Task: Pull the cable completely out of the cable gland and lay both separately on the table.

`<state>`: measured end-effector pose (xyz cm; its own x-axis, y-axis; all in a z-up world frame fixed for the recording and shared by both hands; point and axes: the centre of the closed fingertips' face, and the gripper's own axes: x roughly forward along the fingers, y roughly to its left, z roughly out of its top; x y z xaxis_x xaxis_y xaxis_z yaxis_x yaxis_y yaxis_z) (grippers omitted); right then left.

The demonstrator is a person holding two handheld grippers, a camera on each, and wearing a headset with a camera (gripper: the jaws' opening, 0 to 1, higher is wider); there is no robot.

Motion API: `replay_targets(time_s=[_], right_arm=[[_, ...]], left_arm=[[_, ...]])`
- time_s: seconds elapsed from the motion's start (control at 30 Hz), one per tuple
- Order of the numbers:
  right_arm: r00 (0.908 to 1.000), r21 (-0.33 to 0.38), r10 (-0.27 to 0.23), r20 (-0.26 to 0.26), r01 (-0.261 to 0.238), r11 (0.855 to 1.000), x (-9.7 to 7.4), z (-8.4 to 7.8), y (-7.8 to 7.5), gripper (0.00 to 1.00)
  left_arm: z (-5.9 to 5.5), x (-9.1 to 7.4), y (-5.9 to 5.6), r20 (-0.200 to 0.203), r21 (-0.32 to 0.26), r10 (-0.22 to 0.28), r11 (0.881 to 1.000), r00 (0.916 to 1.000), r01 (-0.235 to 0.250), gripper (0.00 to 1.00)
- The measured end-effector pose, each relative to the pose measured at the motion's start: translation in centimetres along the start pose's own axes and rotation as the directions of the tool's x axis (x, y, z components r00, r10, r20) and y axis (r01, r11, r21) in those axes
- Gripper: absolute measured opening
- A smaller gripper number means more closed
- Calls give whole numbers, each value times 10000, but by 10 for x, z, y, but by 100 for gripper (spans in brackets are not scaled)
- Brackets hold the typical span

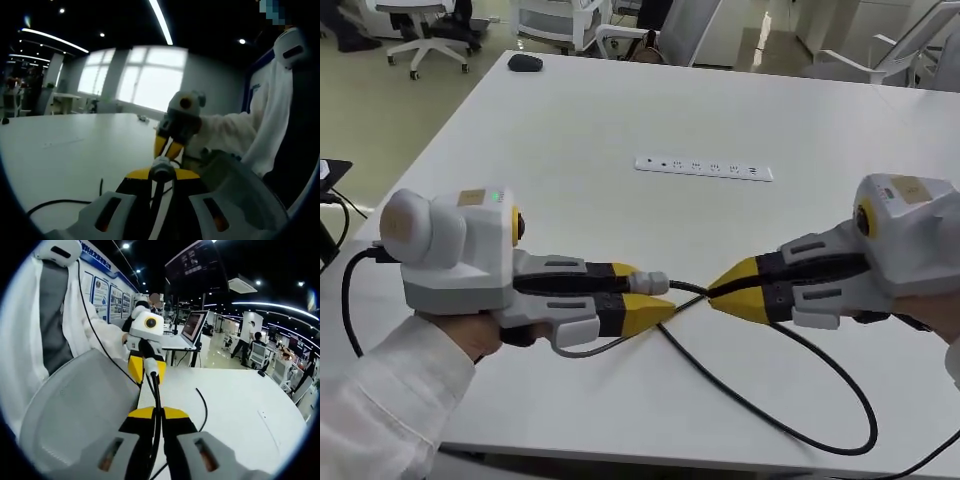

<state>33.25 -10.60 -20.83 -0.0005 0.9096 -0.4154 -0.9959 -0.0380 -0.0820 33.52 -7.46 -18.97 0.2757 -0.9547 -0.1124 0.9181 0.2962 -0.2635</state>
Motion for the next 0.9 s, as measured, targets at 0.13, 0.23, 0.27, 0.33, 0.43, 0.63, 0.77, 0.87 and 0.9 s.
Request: replay_targets(time_s=[0.13, 0.23, 0.27, 0.33, 0.43, 0.63, 0.77, 0.87, 0.9], right_arm=[[9989, 47, -126, -449, 128, 9999, -5, -15, -2, 3], [9980, 175, -235, -583, 246, 9995, -8, -23, -4, 3], [9975, 247, -299, -637, 315, 9992, -10, -26, -5, 3], [9960, 401, -407, -794, 439, 9982, -12, -34, -7, 3], [9942, 510, -490, -958, 541, 9972, -15, -42, -8, 3], [9880, 740, -692, -1378, 799, 9941, -18, -56, -9, 3], [9851, 876, -769, -1536, 911, 9920, -19, -66, -10, 3], [9851, 964, -743, -1550, 899, 9913, -19, -67, -9, 3], [9851, 959, -747, -1547, 902, 9913, -18, -67, -9, 3]], left_arm=[[0, 0, 0, -3, 3, 18, 10000, 10000, -18, 16], [1, -1, 0, 36, -4, 25, 10000, 10000, -25, 16], [1, -1, 0, 47, -8, 34, 10000, 10000, -34, 16], [1, -1, 0, 74, -25, 58, 10000, 10000, -58, 16], [2, -1, 0, 104, -46, 71, 10000, 9999, -71, 16], [2, -2, 0, 100, -43, 66, 10000, 9999, -65, 16], [2, -2, 0, 141, -54, 46, 10000, 9999, -45, 16], [1, -2, 0, 107, -55, 47, 10000, 9999, -46, 16], [2, -2, -1, 110, -58, 33, 10000, 9999, -32, 16]])
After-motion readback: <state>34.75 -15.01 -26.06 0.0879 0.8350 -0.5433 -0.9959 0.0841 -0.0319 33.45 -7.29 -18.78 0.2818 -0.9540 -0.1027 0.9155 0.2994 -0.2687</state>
